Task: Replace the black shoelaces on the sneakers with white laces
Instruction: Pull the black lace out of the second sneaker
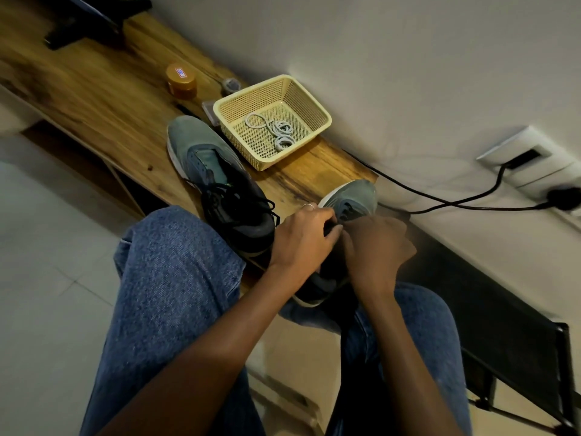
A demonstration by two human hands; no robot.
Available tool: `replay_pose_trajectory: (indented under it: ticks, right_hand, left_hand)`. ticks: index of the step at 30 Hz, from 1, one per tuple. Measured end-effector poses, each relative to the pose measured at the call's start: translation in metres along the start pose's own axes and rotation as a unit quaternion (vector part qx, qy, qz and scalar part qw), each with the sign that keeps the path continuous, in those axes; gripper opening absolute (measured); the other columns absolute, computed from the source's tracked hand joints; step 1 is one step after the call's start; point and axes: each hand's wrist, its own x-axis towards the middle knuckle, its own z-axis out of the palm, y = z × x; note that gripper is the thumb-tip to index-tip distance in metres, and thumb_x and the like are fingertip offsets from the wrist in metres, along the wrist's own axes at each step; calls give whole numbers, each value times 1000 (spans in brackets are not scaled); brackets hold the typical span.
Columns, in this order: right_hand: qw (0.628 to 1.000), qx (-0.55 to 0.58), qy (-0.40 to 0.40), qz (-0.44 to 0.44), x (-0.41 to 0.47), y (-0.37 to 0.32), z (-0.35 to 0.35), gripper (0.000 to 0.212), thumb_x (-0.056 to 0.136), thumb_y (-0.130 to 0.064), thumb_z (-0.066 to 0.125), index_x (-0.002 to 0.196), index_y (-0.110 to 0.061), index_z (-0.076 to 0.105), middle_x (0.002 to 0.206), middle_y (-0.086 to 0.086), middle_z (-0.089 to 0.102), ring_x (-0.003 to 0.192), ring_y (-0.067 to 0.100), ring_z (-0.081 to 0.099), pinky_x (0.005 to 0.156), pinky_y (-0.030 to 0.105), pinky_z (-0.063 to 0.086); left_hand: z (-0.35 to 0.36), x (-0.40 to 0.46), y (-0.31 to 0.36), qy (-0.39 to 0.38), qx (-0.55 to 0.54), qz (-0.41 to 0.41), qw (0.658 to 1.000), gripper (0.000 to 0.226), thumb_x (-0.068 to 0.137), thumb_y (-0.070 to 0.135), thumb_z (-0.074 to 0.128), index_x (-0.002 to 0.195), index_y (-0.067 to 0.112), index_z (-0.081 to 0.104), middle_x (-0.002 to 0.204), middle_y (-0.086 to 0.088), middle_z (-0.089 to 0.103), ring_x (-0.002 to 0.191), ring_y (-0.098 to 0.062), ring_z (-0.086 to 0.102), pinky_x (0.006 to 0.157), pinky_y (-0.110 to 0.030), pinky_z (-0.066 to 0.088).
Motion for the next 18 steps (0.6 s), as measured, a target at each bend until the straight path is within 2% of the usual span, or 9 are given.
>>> replay_pose_trajectory:
  ticks: [3, 6, 10, 13, 16, 18]
  right_hand:
    - [1000, -7, 27, -2, -1, 3, 1, 5, 84, -22, 68, 89, -23, 68, 104, -3, 66, 115, 21, 36, 88, 40, 19]
    - [997, 3, 69, 19, -6, 3, -1, 7, 83, -18, 68, 89, -21, 67, 105, -2, 64, 113, 22, 36, 88, 41, 21]
    - [984, 38, 120, 125, -13, 7, -5, 5, 88, -21, 61, 92, -19, 64, 111, 2, 57, 112, 23, 35, 91, 46, 24]
    - [965, 62, 147, 208, -17, 9, -6, 8, 90, -22, 58, 96, -17, 61, 117, 5, 52, 115, 24, 33, 94, 44, 23]
    - [966, 93, 120, 207, -18, 4, -9, 10, 90, -19, 58, 100, -18, 59, 121, 4, 50, 120, 24, 33, 97, 44, 22]
    - [981, 91, 67, 161, -14, 0, -13, 17, 88, -18, 60, 105, -20, 60, 124, 3, 48, 122, 24, 30, 97, 44, 22]
  left_hand:
    - [0, -1, 2, 8, 7, 5, 1000, 21, 92, 37, 58, 103, 20, 66, 103, -2, 63, 92, -21, 62, 68, -31, 46]
    - [-1, -2, 4, 9, 6, 1, 1000, 20, 92, 36, 58, 101, 20, 66, 101, -4, 63, 90, -24, 62, 64, -30, 44]
    - [-3, -2, 3, 20, 0, -15, 1000, 16, 90, 36, 59, 96, 22, 66, 96, -3, 63, 86, -25, 62, 61, -30, 44]
    - [-1, -2, 3, 17, 1, -20, 1000, 15, 90, 36, 59, 95, 23, 65, 96, -3, 62, 85, -25, 62, 60, -29, 42]
    - [1, -1, 2, 15, 0, -10, 1000, 15, 90, 35, 59, 95, 21, 64, 97, -2, 61, 85, -24, 62, 61, -30, 42]
    - [1, 0, 1, 13, 6, -1, 1000, 16, 91, 35, 57, 94, 21, 63, 98, -1, 62, 87, -22, 61, 63, -30, 44]
